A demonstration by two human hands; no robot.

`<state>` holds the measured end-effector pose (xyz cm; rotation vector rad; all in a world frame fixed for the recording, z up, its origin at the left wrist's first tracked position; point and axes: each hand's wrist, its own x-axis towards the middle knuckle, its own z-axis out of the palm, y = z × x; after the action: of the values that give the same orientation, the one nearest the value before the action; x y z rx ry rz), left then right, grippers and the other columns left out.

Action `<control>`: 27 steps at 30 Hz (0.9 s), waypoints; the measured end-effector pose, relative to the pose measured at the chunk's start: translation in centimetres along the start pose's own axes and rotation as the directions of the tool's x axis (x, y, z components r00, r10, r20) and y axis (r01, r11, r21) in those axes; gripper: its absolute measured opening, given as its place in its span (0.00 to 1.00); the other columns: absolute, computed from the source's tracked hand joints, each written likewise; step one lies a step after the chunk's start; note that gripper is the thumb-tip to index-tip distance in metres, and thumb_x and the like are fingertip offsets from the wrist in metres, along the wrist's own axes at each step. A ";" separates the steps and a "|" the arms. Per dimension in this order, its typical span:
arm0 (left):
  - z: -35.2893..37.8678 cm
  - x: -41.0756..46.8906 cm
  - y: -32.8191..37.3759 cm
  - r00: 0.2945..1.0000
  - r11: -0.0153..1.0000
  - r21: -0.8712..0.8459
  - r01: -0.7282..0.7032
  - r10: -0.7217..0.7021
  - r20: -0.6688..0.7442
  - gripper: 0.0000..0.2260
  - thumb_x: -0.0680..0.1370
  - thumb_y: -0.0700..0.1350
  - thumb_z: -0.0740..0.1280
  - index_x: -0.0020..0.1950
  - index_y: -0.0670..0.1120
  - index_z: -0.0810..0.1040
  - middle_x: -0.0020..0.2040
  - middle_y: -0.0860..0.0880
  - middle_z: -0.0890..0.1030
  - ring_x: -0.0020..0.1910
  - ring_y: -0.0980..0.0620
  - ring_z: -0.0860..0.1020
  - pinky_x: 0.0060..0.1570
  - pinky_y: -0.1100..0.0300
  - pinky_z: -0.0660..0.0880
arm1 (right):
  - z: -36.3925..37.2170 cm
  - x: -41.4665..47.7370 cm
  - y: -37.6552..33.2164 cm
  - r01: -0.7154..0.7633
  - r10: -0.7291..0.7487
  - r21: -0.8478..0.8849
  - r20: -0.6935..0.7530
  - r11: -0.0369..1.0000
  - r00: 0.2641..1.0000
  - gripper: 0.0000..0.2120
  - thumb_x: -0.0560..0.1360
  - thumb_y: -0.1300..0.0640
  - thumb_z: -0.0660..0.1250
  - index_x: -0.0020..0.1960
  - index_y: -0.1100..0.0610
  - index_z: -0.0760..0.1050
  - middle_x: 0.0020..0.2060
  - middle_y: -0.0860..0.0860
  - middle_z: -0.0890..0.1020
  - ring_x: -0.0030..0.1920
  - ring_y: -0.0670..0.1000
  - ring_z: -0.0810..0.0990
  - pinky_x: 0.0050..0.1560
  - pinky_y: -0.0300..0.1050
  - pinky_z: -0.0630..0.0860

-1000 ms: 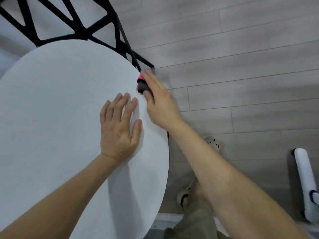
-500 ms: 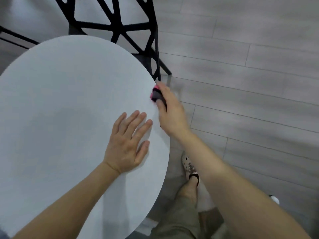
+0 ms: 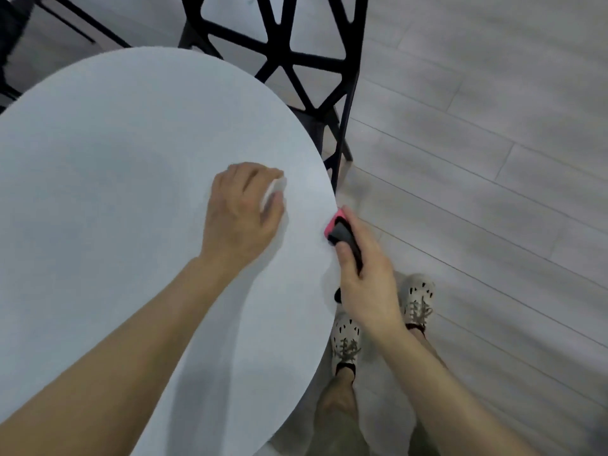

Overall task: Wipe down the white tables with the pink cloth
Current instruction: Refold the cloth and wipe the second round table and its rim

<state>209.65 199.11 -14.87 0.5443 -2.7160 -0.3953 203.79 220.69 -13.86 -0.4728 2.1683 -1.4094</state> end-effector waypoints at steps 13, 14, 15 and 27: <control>3.0 7.4 -3.4 0.858 0.818 0.260 0.513 -0.491 -0.149 0.22 0.88 0.53 0.57 0.81 0.50 0.73 0.80 0.42 0.71 0.81 0.40 0.68 0.83 0.38 0.58 | 1.6 13.0 -3.8 0.170 -0.163 -0.017 0.198 0.985 0.967 0.26 0.88 0.61 0.62 0.85 0.49 0.66 0.84 0.41 0.65 0.82 0.36 0.61 0.76 0.25 0.57; 3.0 7.4 -3.5 0.858 0.817 0.263 0.514 -0.490 -0.154 0.21 0.88 0.52 0.57 0.80 0.51 0.73 0.80 0.43 0.71 0.81 0.40 0.68 0.84 0.38 0.58 | 0.6 11.0 -3.2 0.154 -0.152 0.003 0.209 0.988 0.966 0.26 0.89 0.61 0.62 0.85 0.49 0.65 0.84 0.41 0.64 0.83 0.36 0.60 0.77 0.28 0.57; 3.1 7.3 -3.6 0.856 0.814 0.266 0.517 -0.492 -0.159 0.21 0.88 0.52 0.58 0.80 0.52 0.72 0.80 0.43 0.71 0.82 0.41 0.68 0.84 0.38 0.57 | -0.3 9.7 -2.7 0.144 -0.144 0.017 0.224 0.989 0.964 0.27 0.89 0.61 0.62 0.85 0.49 0.64 0.84 0.40 0.64 0.83 0.36 0.59 0.78 0.28 0.57; 3.5 6.8 -4.4 0.851 0.809 0.264 0.526 -0.499 -0.167 0.21 0.88 0.52 0.61 0.81 0.52 0.73 0.81 0.46 0.70 0.83 0.44 0.67 0.82 0.38 0.60 | 8.4 29.6 -9.6 0.278 -0.277 0.081 0.532 0.957 0.800 0.25 0.87 0.63 0.63 0.83 0.53 0.70 0.81 0.47 0.72 0.80 0.45 0.69 0.75 0.29 0.62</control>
<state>203.81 193.04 -17.62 1.3653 -2.5165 -0.0714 184.86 194.57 -14.47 -1.0873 1.6806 -1.2203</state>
